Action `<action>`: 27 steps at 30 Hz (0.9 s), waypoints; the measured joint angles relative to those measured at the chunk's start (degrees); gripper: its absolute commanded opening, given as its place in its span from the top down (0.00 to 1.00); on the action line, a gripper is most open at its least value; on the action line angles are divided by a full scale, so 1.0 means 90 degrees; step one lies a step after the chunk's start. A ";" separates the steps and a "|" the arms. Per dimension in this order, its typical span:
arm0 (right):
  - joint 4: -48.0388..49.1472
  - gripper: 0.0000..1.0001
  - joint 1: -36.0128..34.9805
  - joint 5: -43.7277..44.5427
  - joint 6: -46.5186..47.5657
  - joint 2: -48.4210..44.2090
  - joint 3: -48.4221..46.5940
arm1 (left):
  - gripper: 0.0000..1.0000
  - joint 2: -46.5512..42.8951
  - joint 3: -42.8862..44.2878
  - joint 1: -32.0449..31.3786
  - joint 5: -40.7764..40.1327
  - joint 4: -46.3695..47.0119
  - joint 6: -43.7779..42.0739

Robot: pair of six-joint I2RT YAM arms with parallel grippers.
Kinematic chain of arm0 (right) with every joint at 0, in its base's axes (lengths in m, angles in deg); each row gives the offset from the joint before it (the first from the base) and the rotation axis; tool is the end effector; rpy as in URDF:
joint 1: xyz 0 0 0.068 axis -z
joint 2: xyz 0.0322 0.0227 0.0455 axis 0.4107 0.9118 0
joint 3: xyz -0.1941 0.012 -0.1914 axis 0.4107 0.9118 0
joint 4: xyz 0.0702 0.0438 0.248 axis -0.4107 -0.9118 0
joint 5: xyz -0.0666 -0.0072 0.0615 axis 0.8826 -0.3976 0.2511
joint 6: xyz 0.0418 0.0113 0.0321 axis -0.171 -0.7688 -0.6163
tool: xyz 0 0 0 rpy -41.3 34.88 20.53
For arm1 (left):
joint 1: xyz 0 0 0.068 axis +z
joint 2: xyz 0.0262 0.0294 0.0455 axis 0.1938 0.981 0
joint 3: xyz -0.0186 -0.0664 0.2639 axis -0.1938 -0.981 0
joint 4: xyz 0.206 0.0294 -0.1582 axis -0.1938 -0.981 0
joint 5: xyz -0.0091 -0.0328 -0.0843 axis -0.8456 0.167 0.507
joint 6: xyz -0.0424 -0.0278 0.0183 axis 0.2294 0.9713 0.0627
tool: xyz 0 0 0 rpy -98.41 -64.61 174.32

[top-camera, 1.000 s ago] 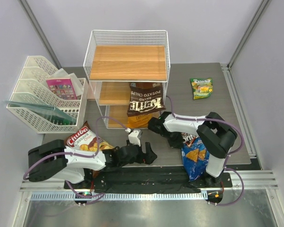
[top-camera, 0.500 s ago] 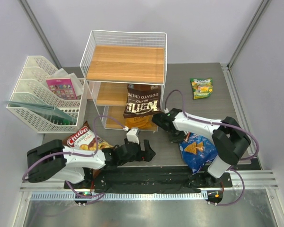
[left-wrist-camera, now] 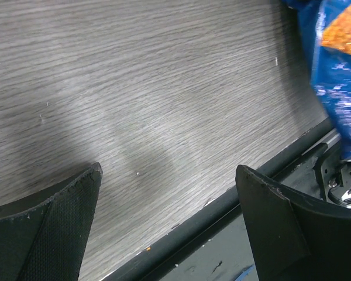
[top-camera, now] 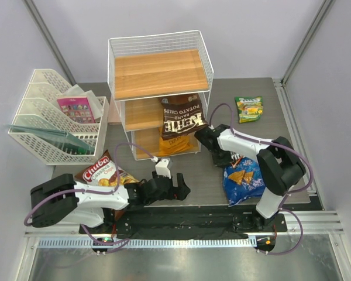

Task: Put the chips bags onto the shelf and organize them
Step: Move the potato chip to the center of the board.

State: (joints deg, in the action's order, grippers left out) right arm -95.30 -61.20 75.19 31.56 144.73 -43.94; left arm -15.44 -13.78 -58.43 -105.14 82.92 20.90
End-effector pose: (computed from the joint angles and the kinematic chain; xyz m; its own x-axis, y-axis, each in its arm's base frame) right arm 0.2408 0.1625 0.1768 -0.9725 -0.1027 -0.2091 -0.0202 0.9315 -0.3632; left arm 0.0921 -0.2139 0.1510 -0.7664 -0.1630 -0.6214 0.2836 0.7821 -0.5549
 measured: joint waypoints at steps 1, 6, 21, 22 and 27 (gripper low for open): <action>0.0034 0.94 0.0012 0.0010 0.0036 0.0053 -0.0039 | 0.05 -0.0032 0.0000 0.0000 -0.0017 -0.0019 0.0002; 0.0090 0.96 0.0206 0.0024 0.0219 0.0194 -0.0257 | 0.05 -0.0187 -0.0015 0.0000 -0.0029 -0.0090 0.0007; 0.0007 0.99 -0.0444 -0.0129 -0.0403 -0.0971 0.0529 | 0.04 0.0328 0.0185 0.0000 0.0007 0.0058 0.0034; -0.0034 0.99 -0.0610 -0.0163 -0.0481 -0.1039 0.0532 | 0.03 0.0420 0.0257 0.0000 0.0036 0.0073 0.0032; -0.0172 0.99 -0.1195 -0.0272 -0.0828 -0.1202 0.0585 | 0.02 0.0736 0.0432 0.0032 0.0175 0.0313 0.0044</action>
State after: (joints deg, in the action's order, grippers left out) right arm -96.85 -71.95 72.74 24.10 133.91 -38.67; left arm -8.82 -9.88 -58.15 -103.56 85.74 21.30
